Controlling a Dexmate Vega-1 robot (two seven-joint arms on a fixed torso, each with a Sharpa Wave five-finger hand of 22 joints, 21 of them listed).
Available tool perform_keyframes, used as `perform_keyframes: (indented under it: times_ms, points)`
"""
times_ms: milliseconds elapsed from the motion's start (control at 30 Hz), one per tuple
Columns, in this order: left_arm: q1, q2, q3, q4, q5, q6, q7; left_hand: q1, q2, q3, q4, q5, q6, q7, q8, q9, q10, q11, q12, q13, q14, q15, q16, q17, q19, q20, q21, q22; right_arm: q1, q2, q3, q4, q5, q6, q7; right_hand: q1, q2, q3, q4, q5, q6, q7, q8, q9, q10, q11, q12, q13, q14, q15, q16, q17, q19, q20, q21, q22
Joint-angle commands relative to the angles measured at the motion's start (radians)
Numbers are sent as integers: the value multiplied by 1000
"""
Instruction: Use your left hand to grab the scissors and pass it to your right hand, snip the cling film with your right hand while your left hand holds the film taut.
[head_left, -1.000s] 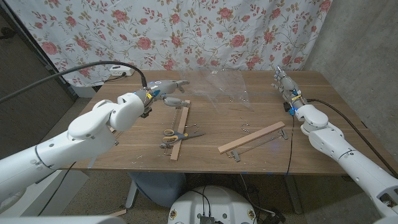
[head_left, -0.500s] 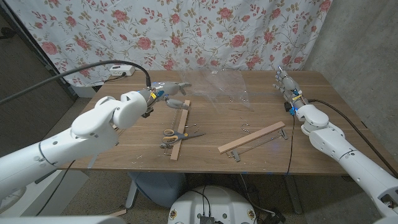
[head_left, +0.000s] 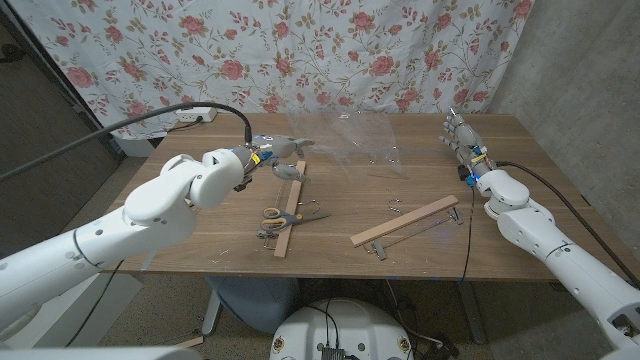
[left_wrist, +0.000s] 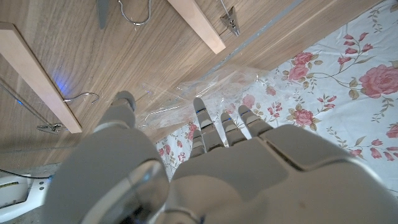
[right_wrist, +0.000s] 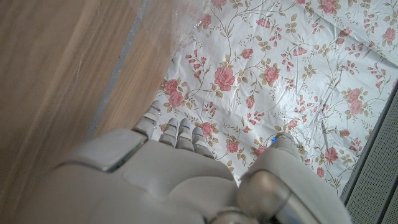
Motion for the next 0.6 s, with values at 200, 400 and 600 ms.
perform_keyframes:
  times_ms: [200,400,600]
  points:
    - [28,-20,4,-18,127,-24,-78,14,-1,7,2,2,-3,1,5,3,4,-4,-5,5,8,-2,11,0,2,0,-1,-1,-18,-1,9,-13,4,14,-5,-19,-4,-7,4,-2,10,5,5,-1,13,5,4,-1,2,1,7,2,1,3,6,2]
    - [43,-26,-5,-26,162,-24,-100,19,1,8,4,2,1,1,8,3,8,-6,-4,7,9,-3,11,0,2,0,0,-1,-19,-2,10,-18,3,9,-10,-25,-7,-10,6,-2,10,6,5,-1,15,5,4,-1,0,1,7,2,0,3,5,2]
    - [47,-41,2,-34,219,-35,-132,22,1,8,4,2,3,1,9,3,11,-8,-4,8,9,-3,11,0,2,-1,0,-1,-19,0,9,-18,3,9,-11,-30,-9,-13,7,-2,11,6,4,-1,15,6,3,-1,0,2,7,1,0,2,5,2]
